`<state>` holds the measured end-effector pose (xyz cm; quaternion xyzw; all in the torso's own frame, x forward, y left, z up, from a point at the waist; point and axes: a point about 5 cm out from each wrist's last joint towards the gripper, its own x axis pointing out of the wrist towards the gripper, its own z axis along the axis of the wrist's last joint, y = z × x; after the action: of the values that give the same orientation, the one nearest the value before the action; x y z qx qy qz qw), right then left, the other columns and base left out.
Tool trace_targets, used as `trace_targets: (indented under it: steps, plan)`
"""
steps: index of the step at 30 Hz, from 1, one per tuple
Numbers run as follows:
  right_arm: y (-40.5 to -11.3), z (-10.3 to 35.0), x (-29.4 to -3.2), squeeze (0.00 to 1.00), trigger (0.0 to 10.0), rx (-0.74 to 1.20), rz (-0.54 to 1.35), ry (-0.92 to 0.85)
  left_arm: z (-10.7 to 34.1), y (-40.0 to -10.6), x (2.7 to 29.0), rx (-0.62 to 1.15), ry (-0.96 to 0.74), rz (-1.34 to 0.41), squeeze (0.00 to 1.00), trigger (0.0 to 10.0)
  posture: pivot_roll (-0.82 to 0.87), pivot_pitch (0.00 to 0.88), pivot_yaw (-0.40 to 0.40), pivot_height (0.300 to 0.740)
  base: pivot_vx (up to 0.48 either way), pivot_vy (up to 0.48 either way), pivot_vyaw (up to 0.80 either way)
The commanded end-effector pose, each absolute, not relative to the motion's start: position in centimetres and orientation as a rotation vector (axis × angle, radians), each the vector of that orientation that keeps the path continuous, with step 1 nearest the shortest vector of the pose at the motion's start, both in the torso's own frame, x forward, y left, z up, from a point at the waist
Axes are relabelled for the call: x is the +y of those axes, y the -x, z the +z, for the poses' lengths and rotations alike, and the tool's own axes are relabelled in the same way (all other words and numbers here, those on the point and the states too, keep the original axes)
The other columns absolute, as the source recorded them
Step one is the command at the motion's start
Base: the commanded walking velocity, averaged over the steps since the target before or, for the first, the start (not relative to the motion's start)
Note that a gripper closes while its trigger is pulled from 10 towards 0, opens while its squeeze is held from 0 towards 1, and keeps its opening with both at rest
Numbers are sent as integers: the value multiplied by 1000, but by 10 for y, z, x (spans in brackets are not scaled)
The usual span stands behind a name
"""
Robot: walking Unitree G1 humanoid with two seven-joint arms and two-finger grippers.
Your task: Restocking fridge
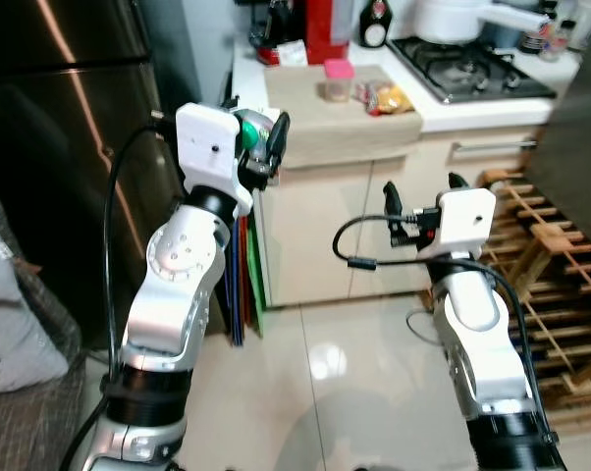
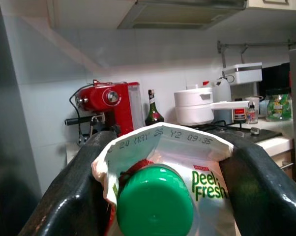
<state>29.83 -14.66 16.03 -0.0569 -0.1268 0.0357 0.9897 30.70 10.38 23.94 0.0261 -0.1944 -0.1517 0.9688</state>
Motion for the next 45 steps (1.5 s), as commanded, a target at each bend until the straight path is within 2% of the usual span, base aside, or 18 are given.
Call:
trace_targets:
  steps: [1,21,31,45]
  plan:
    - [-301,163,-145,0,10000,-261,73,108,242,-308,105,-408,-60,-296,0,10000,-75,0,61,740,0,0,0]
    - [-301,161,-146,0,10000,-254,78,112,242,-308,104,-411,-38,-290,0,10000,-79,0,57,740,-269,0,0]
    - [-300,160,-146,0,10000,-246,79,108,240,-307,104,-404,-36,-310,0,10000,-81,0,57,740,0,0,0]
    - [-298,158,-146,0,10000,-249,80,104,239,-302,97,-419,-41,-363,0,10000,-89,0,68,740,0,-480,0]
